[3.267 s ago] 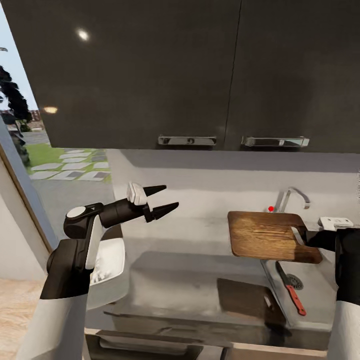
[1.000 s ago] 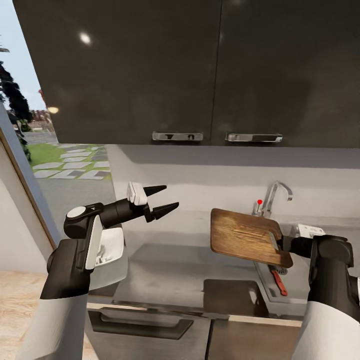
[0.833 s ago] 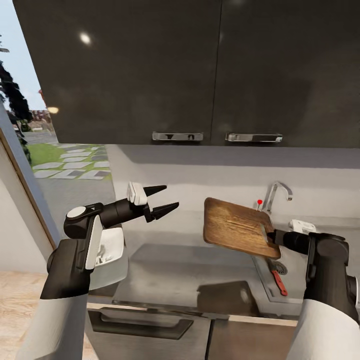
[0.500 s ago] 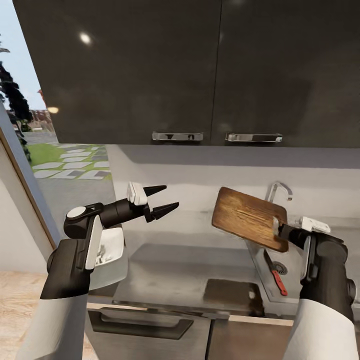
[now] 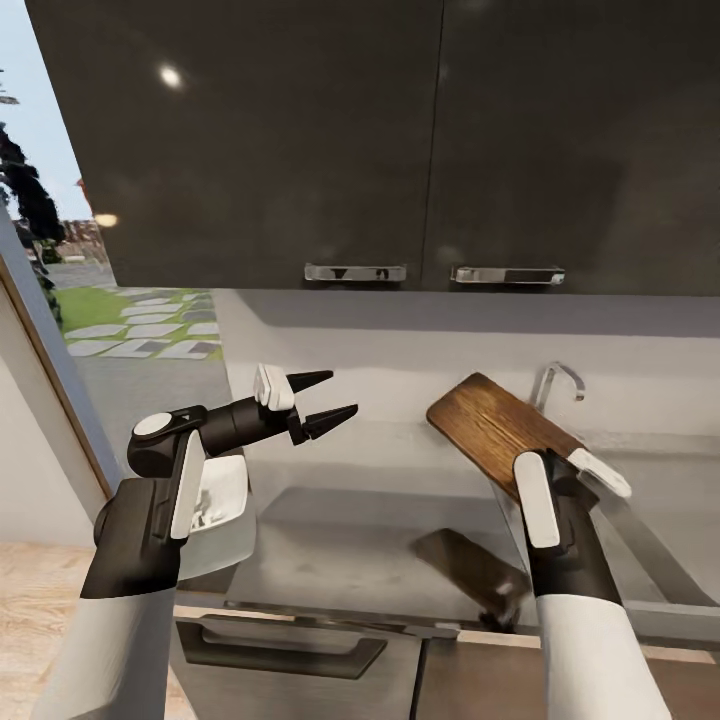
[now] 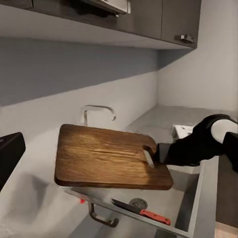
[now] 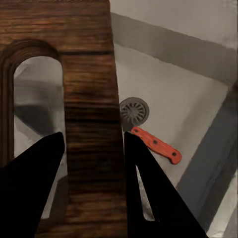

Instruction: In the kitchen, take the Vidalia onion out of the sink, dice it on the chopping board with the paring knife, put the diced onion into the bowl on the countertop, then place both the paring knife and the chopping board into the sink.

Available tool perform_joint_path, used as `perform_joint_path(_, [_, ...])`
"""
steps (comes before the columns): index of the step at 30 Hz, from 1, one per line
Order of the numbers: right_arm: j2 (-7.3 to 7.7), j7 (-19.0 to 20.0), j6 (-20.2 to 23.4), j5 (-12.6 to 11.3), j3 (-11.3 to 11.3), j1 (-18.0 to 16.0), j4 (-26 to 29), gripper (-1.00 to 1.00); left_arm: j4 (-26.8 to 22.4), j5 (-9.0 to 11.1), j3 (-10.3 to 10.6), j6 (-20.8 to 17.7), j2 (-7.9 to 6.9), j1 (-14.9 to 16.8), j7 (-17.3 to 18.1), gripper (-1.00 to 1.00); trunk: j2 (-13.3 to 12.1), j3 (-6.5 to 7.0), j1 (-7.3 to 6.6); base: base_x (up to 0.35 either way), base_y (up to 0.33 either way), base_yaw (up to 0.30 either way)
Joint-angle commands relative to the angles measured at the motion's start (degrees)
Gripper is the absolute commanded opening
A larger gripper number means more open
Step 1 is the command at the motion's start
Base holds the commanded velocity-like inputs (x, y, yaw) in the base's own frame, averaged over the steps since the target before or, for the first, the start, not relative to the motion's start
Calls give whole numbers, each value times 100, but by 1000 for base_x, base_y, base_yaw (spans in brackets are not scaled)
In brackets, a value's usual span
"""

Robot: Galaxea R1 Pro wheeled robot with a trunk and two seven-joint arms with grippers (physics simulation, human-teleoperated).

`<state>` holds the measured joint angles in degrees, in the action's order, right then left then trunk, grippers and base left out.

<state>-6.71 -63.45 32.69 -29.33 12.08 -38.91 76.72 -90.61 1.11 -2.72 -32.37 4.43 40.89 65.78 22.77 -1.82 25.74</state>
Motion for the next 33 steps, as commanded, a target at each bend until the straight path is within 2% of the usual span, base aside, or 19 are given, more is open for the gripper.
perform_joint_path(1, [-5,-354,-151,-273,-45,-6,-20,-100,0,12,-10,-59,5,7,23,100,15,-14,4,0,0,0])
perform_joint_path(5, [-5,-1379,-799,-853,-85,-3,-40,-100,0,9,-10,-59,5,7,23,100,15,-14,4,0,0,0])
perform_joint_path(6, [-5,-1768,-1029,-1011,-84,-2,-42,-100,0,11,-10,-59,5,7,23,100,15,-14,4,0,0,0])
perform_joint_path(7, [-5,-1907,-1093,-1059,-84,-2,-42,-100,0,11,-10,-59,5,7,23,100,15,-14,4,0,0,0])
perform_joint_path(15, [-5,-2449,-1274,-1252,-32,-2,-41,-100,0,12,-10,-59,5,7,23,100,15,-14,4,0,0,0])
perform_joint_path(17, [-5,-2559,-1375,-1261,57,-2,-37,-100,0,12,-10,-59,5,7,23,100,15,-14,4,0,0,0])
perform_joint_path(18, [-5,-2617,-1437,-1266,237,-2,-35,-100,0,12,-10,-59,5,7,23,100,15,-14,4,0,0,0])
perform_joint_path(22, [-5,-2640,-1462,-1268,643,-2,-35,-100,0,11,-10,-59,5,7,23,100,15,-14,4,0,0,0])
perform_joint_path(23, [-5,-2639,-1461,-1268,802,-2,-34,-100,0,11,-10,-59,5,7,23,100,15,-14,4,0,0,0])
perform_joint_path(24, [-5,-2629,-1459,-1277,1064,-2,-34,-100,0,12,-10,-58,5,7,23,100,15,-14,4,0,0,0])
perform_joint_path(26, [-5,-2615,-1459,-1295,1249,-2,-34,-100,0,12,-10,-58,5,7,23,100,15,-14,4,0,0,0])
perform_joint_path(27, [-2,-2551,-1444,-1350,1500,-2,-34,-100,0,12,-10,-59,5,7,23,100,15,-14,4,0,0,0])
perform_joint_path(33, [18,-1913,-1237,-1536,1637,-2,-34,-100,0,12,-10,-59,11,7,23,100,15,-14,4,0,0,0])
